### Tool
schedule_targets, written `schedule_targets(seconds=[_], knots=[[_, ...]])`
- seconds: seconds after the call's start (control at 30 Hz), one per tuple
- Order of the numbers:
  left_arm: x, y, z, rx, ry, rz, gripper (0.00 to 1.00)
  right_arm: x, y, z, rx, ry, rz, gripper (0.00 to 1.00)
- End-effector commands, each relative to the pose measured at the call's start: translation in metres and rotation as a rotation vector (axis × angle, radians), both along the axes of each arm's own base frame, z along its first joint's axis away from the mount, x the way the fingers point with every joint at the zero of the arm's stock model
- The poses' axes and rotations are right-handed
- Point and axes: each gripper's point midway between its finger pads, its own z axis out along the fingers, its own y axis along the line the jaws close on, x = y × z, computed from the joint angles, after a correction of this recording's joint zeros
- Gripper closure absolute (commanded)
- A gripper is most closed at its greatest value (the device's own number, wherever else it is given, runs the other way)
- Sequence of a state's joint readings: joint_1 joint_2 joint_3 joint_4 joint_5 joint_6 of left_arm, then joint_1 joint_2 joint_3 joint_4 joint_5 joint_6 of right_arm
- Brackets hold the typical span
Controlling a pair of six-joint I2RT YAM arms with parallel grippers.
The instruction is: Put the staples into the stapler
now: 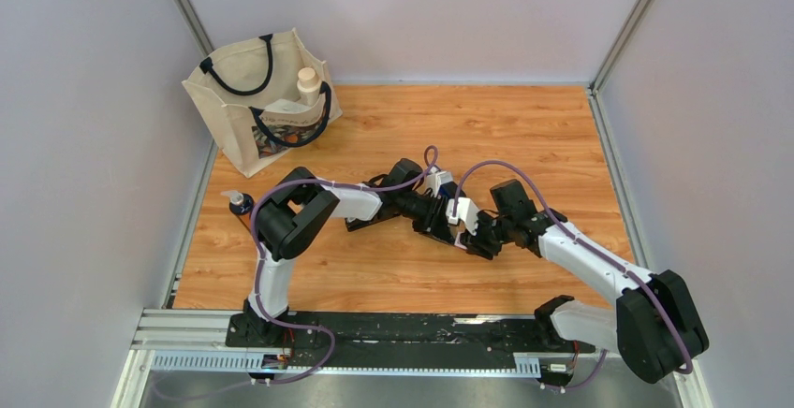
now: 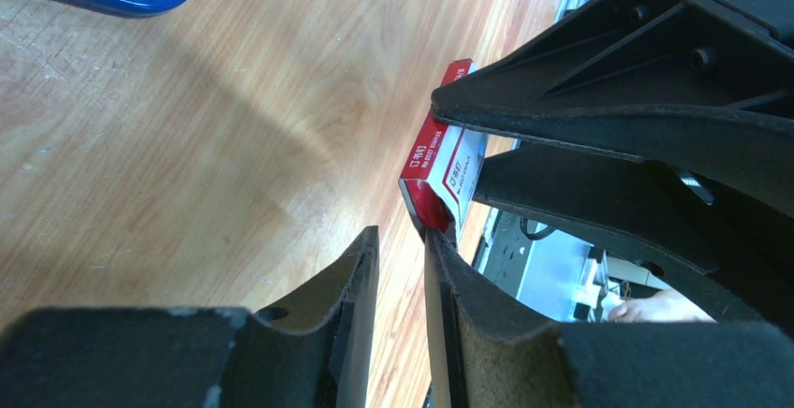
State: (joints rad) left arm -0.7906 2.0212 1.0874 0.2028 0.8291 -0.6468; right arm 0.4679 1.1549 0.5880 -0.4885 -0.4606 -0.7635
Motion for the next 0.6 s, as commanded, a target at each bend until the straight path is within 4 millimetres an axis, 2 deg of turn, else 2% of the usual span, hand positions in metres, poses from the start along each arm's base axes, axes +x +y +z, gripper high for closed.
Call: schedule_targets(seconds=[0.0,0.57], knots=[[-0.004,-0.006,0.008,-0.031,-0.020,-0.035,0.67,0.015,0.006,0.017,0.042,-0.077,0.002,0.58],[-0.017,-0.015,0.003,-0.013,-0.013,-0.064,0.67,0.012,0.013,0.019,0.053,-0.074,0.024,0.58]])
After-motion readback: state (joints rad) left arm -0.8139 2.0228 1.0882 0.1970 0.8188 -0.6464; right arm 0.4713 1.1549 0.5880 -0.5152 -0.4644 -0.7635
